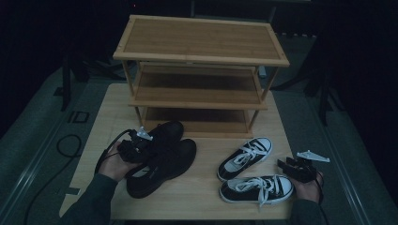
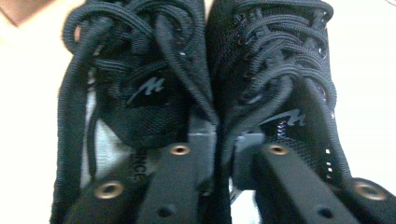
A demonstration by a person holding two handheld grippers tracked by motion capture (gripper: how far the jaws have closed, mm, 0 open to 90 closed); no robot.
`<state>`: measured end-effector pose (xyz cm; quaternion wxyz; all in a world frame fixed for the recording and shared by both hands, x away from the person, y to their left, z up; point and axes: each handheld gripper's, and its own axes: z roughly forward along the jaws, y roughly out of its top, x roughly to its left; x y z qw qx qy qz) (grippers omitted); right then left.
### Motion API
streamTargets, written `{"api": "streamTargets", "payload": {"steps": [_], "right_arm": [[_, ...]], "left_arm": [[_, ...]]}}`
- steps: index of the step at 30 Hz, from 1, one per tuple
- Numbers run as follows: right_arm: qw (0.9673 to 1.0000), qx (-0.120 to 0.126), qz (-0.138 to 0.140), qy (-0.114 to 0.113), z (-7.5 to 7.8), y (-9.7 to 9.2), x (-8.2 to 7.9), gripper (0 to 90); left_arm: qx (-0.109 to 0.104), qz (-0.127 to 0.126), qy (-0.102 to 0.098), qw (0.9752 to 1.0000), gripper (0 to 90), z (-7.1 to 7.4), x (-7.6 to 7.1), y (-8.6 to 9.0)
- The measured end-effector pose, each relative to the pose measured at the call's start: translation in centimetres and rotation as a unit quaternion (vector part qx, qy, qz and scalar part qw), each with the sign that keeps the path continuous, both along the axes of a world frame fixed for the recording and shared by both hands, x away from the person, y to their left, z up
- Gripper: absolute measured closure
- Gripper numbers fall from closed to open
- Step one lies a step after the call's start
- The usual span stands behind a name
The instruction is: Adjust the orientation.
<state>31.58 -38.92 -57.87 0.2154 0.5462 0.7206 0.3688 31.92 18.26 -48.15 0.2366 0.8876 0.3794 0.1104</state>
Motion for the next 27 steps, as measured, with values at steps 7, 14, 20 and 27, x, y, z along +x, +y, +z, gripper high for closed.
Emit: {"api": "streamTargets", "payload": {"steps": [7,14,20,27], "right_arm": [[1.0,0.001,0.0,0.0,0.0,0.0,0.0,50.1],[1.0,0.001,0.0,-0.001,0.0,0.0,0.0,50.1],[1.0,0.001,0.0,-0.001,0.0,0.0,0.0,50.1],[1.0,0.001,0.0,0.0,0.0,0.0,0.0,50.1]], "left_arm": [[-0.008,0.006,-0.004,0.9999,85.6,0.0,-0.1,0.1],[-0.01,0.009,-0.005,0.9999,85.7,0.0,-0.2,0.1],[-0.003,0.008,-0.023,0.9997,86.1,0.4,-0.6,-0.3],[-0.015,0.006,-0.024,0.9996,86.1,1.0,-0.6,-0.5]]}}
